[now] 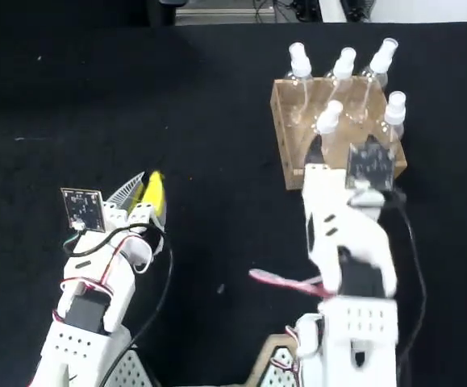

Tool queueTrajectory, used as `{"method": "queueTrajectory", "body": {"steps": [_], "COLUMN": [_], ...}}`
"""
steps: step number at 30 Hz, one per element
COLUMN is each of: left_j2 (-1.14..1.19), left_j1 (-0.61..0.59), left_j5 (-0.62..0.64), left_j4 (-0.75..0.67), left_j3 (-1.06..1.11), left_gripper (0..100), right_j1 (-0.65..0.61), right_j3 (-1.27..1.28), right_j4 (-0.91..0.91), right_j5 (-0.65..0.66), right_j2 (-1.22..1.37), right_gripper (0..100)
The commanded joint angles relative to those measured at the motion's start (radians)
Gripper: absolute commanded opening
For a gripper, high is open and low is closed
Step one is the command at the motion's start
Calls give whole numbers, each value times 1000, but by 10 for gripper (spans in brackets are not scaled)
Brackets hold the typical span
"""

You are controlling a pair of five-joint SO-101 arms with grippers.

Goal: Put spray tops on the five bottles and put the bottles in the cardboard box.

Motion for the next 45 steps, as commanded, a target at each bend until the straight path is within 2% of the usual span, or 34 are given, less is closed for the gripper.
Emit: {"method": "queueTrajectory", "body": {"steps": [1,4,7,10,12,14,16,20,26,29,33,41,45], "left_j2": [-17,-17,-9,-8,-8,-8,-8,72,486,672,822,856,856], "left_j1": [-18,-53,-68,-71,-71,-73,-82,-124,-125,-119,-124,-127,-127], "left_j5": [2,2,5,-8,-61,-117,-144,-157,-149,-149,-149,-147,-147], "left_j4": [6,92,284,466,555,603,621,687,750,795,784,792,793], "left_j3": [8,-58,-193,-297,-332,-349,-355,-404,-581,-651,-677,-677,-674], "left_gripper": [33,28,29,29,29,29,29,29,33,34,43,318,383], "right_j1": [8,6,-12,-106,-153,-173,-172,-170,-155,-149,-150,-150,-150], "right_j3": [-18,-18,7,59,104,139,157,200,426,429,430,432,432], "right_j4": [210,373,485,577,634,635,647,736,600,631,640,640,640], "right_j5": [9,9,9,11,11,15,64,157,187,187,189,189,189], "right_j2": [-257,-417,-524,-568,-578,-578,-578,-578,-578,-578,-578,-578,-578], "right_gripper": [240,240,239,228,141,7,40,15,11,11,11,11,11]}}
